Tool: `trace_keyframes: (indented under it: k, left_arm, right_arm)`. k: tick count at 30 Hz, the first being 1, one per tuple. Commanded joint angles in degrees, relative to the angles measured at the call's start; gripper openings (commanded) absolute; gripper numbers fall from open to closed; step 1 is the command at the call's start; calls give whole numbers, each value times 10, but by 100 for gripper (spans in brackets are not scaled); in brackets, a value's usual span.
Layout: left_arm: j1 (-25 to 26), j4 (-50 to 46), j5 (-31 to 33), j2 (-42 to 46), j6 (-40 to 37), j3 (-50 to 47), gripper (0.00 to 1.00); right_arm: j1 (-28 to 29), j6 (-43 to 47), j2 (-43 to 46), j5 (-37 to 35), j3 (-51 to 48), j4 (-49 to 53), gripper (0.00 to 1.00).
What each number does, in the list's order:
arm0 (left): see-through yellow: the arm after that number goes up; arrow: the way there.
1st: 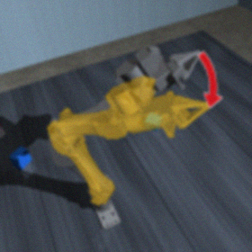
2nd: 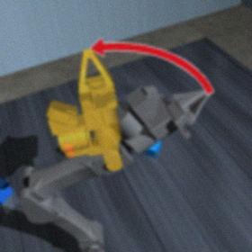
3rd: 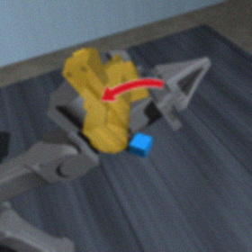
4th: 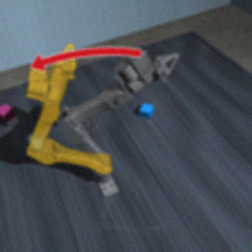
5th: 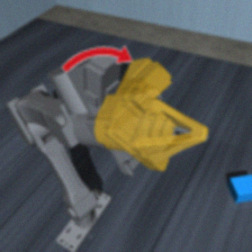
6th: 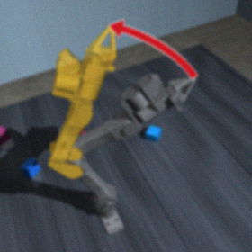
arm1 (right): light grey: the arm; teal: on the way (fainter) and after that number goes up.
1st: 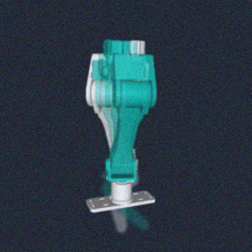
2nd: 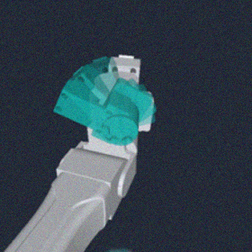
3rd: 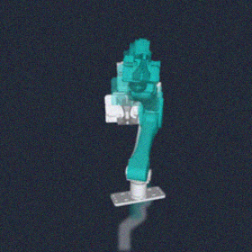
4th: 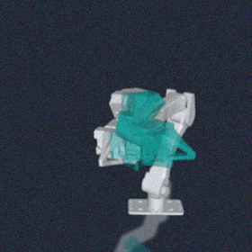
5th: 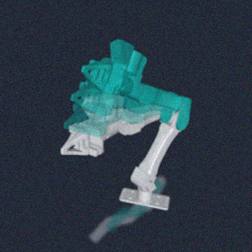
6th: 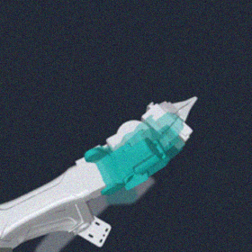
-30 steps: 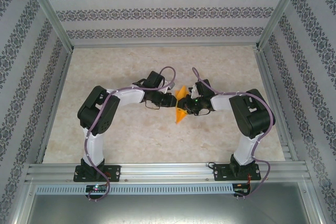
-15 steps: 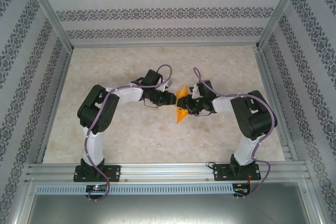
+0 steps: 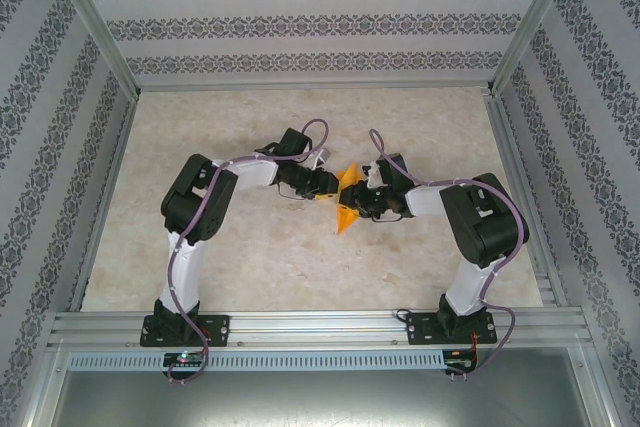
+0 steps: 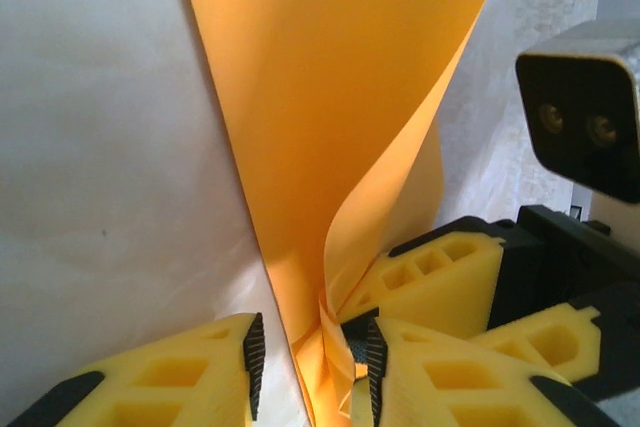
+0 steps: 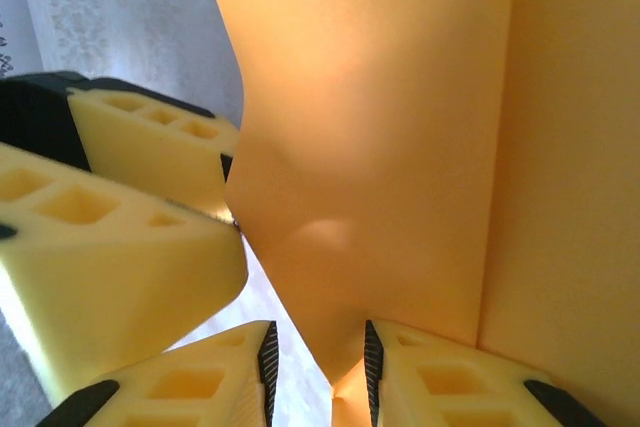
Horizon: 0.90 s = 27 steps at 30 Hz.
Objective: Fold a paper plane with a square sheet of paper (pick it up from the middle)
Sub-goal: Fourth fold the wing at the center of the table.
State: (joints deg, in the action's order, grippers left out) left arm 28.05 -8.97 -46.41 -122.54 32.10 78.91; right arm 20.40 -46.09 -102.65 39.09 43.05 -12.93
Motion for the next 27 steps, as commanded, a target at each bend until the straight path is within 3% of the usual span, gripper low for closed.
trace_keyframes:
  k: [1,27]
  left_arm:
    - [-2,7,-21,-9,5,17,33]
    - [-1,-74,-15,-48,-50,69,6]
  right_arm:
    - [7,26,3,-9,-19,36,31]
    - [6,44,17,-1,-7,49,30]
